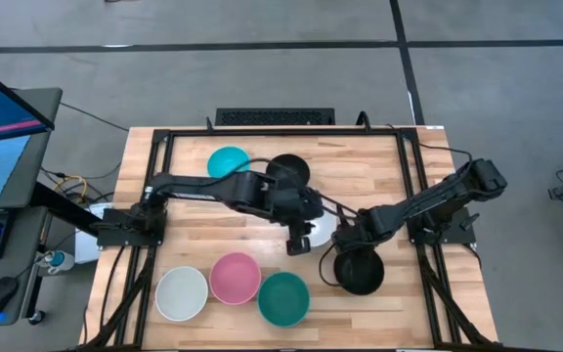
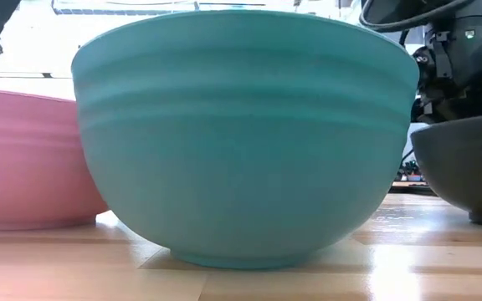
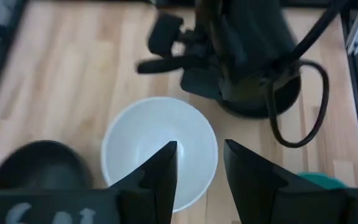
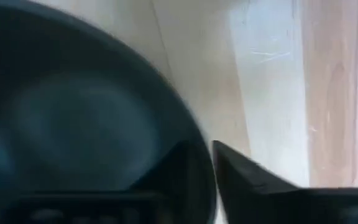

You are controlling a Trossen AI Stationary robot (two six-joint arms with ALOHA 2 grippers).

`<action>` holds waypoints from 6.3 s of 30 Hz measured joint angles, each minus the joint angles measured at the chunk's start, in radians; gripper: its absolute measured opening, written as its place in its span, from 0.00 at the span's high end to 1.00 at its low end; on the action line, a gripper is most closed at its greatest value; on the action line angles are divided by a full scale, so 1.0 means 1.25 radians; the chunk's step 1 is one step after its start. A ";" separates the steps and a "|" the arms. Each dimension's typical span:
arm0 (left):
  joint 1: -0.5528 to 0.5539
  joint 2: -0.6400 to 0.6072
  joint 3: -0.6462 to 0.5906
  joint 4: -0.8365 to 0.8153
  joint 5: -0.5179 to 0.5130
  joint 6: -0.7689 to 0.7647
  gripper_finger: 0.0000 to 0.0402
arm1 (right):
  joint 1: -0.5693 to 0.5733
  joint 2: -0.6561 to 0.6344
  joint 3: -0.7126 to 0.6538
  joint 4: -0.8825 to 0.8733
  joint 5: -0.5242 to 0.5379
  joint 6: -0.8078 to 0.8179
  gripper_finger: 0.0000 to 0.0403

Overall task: Nest bowls inside each other
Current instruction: Stack the bottom black bowl on top of the white bowl, then stack the top black bowl on top of the bottom black bowl

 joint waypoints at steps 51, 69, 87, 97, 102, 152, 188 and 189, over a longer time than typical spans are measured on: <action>0.122 -0.293 -0.152 -0.201 -0.095 0.008 0.79 | -0.149 -0.145 0.404 -0.240 0.185 -0.008 0.97; 0.126 -0.428 -0.152 -0.316 -0.146 -0.025 0.79 | -0.178 -0.091 0.404 -0.192 0.182 -0.028 0.98; 0.112 -0.904 -0.905 0.373 -0.018 -0.090 0.79 | -0.221 -0.096 0.404 -0.147 0.183 -0.022 0.98; 0.119 -0.862 -1.072 0.610 0.058 -0.026 0.79 | -0.288 -0.003 0.404 -0.137 0.132 -0.069 0.98; 0.138 -0.875 -1.075 0.624 0.072 -0.035 0.79 | -0.294 0.049 0.405 -0.119 0.112 -0.070 0.97; 0.324 -0.525 -1.082 0.752 0.253 0.148 0.79 | -0.411 0.080 0.404 -0.119 0.038 -0.176 0.56; 0.366 -0.861 -1.080 0.662 0.421 0.204 0.79 | -0.461 0.311 0.438 0.031 0.107 -0.639 0.59; 0.368 -0.861 -1.077 0.657 0.424 0.205 0.79 | -0.461 0.321 0.447 0.033 0.108 -0.648 0.59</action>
